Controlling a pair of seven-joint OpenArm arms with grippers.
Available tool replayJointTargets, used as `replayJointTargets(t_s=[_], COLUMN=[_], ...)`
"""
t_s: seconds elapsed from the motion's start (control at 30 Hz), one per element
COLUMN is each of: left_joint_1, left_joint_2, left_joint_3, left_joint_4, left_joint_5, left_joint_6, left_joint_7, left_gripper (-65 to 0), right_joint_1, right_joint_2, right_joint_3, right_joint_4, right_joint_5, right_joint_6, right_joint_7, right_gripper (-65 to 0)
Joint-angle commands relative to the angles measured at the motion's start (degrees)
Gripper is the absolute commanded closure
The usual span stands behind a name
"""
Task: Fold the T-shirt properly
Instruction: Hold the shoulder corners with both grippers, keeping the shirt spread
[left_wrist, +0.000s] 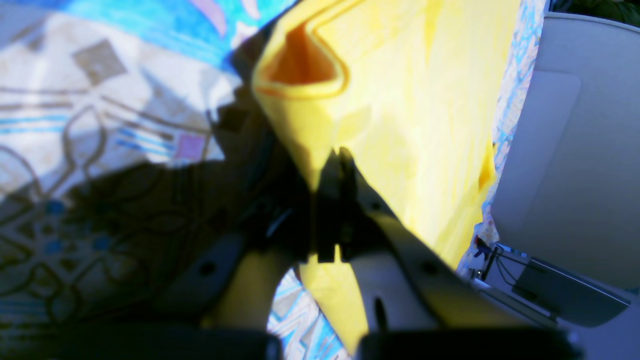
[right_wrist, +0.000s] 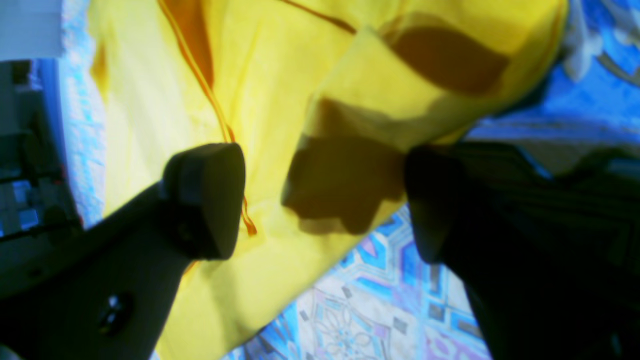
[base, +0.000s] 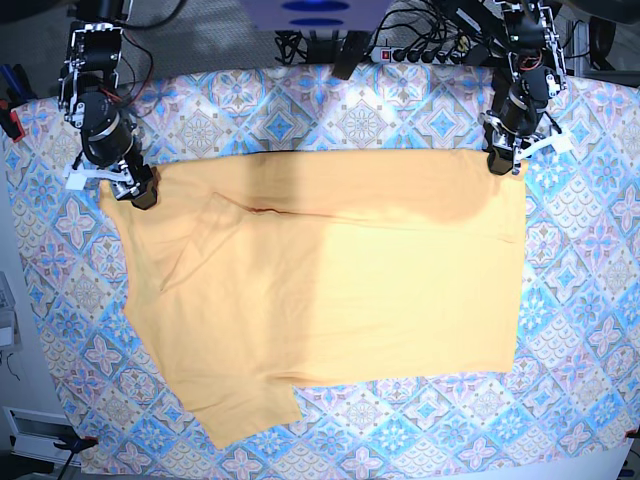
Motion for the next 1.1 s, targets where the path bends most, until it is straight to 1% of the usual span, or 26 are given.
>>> replayJointTargets(t_s=[0.0, 0.17, 0.27, 0.47, 0.63, 1.07], left_joint_1=[0.1, 0.1, 0.1, -0.1, -0.1, -0.2], left_joint_2=[0.0, 0.0, 0.0, 0.0, 0.0, 0.0], left_joint_3=[0.0, 0.2, 0.2, 0.2, 0.2, 0.2], left_joint_4=[0.0, 0.0, 0.0, 0.0, 0.0, -0.1], left_joint_5=[-0.5, -0.5, -0.5, -0.5, -0.5, -0.5], left_joint_6=[-0.4, -0.4, -0.4, -0.4, -0.4, -0.4], left_joint_7=[0.2, 0.2, 0.2, 0.2, 0.2, 0.2], left_gripper=[0.0, 0.0, 0.0, 0.0, 0.0, 0.0], right_joint_1=[-0.9, -2.4, -3.5, -3.2, 0.1, 1.8], right_joint_2=[0.9, 1.0, 1.0, 0.9, 0.8, 0.7], right_joint_3=[0.5, 0.7, 2.5, 2.8, 2.1, 2.0], right_joint_4=[0.8, 1.1, 1.3, -1.3, -3.6, -4.3], right_joint_5=[0.2, 0.2, 0.2, 0.2, 0.1, 0.0], right_joint_6=[0.4, 0.4, 0.4, 0.4, 0.4, 0.4], right_joint_7=[0.4, 0.4, 0.4, 0.6, 0.6, 0.5], right_gripper=[-48.1, -48.2, -48.2, -48.2, -48.2, -47.2])
